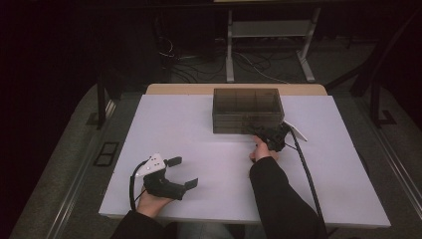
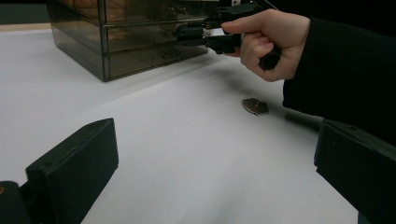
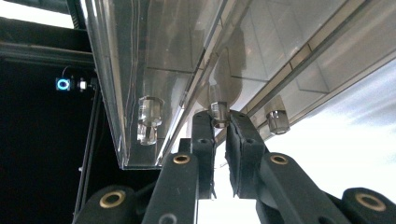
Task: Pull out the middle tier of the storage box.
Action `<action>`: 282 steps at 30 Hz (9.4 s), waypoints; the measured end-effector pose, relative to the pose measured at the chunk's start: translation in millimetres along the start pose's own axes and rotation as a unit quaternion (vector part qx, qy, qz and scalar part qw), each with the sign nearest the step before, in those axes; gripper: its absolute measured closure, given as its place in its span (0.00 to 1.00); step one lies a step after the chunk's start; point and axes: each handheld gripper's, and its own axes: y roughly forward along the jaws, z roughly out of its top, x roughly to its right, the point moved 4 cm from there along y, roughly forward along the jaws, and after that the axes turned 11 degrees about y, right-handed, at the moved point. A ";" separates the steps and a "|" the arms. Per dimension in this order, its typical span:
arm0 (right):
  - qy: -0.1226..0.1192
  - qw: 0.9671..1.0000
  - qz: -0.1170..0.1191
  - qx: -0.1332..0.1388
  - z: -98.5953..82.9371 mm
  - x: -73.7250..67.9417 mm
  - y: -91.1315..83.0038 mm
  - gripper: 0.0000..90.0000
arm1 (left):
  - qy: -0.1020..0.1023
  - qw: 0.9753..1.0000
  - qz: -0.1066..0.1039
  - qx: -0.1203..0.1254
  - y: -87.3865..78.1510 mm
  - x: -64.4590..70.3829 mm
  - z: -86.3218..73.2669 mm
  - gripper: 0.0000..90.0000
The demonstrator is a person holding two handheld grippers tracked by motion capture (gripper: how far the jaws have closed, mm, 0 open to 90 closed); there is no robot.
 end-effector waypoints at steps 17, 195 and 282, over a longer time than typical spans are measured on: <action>0.008 1.000 -0.003 0.004 -8.8 1.9 -7.5 0.90 | 0.001 1.000 0.000 -0.001 0.2 0.2 -0.1 0.00; -0.746 0.575 -0.104 -0.320 -13.5 -77.2 6.3 0.51 | 0.000 1.000 -0.008 -0.002 1.8 1.3 -0.7 0.00; -0.718 0.594 -0.061 -0.357 -3.9 -56.0 0.4 0.93 | -0.005 1.000 -0.013 -0.001 2.5 1.0 -1.3 0.00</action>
